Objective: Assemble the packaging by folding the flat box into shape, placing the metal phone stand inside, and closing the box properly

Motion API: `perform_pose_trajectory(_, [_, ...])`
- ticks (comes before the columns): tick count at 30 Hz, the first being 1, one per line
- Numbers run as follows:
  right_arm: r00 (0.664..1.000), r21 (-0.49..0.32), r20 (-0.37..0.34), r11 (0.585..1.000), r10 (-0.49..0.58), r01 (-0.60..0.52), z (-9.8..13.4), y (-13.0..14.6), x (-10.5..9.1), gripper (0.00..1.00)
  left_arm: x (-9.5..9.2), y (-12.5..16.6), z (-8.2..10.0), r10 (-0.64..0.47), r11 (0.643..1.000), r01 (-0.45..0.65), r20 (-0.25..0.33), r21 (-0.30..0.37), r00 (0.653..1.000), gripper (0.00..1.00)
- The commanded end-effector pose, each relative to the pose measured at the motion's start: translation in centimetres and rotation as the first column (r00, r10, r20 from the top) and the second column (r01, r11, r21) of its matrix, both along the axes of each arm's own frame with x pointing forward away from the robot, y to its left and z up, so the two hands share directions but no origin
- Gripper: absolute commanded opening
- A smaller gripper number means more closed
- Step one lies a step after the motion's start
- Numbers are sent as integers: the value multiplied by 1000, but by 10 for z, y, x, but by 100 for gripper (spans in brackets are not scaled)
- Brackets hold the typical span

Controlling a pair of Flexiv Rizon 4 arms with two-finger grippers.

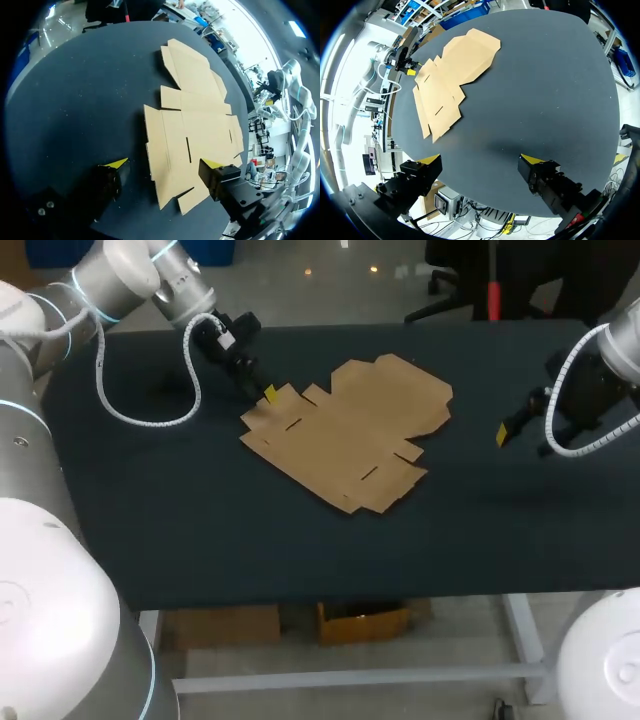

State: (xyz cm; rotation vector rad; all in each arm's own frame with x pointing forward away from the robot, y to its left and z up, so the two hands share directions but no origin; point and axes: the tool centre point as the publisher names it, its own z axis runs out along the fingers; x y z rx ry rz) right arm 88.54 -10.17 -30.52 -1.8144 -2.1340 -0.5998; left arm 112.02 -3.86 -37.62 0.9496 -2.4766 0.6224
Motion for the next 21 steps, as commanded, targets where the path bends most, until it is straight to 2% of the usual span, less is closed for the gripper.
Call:
perform_pose_trajectory(1, [1000,5,-1,1000,2,-2,2,0,-1,100,8,0,-3,-111,993,114,-177,6,978,79])
perform_pose_trajectory(5, [1000,8,-9,1000,-8,8,5,1,-3,100,6,0,-3,-112,993,116,-183,11,977,72])
perform_pose_trajectory(12, [1000,18,-5,1000,11,-11,7,13,-6,100,1,-2,-6,-114,993,118,-195,10,974,51])
perform_pose_trajectory(21, [1000,29,-3,999,27,-27,4,15,-6,100,-8,-3,-12,-102,994,105,-195,5,976,47])
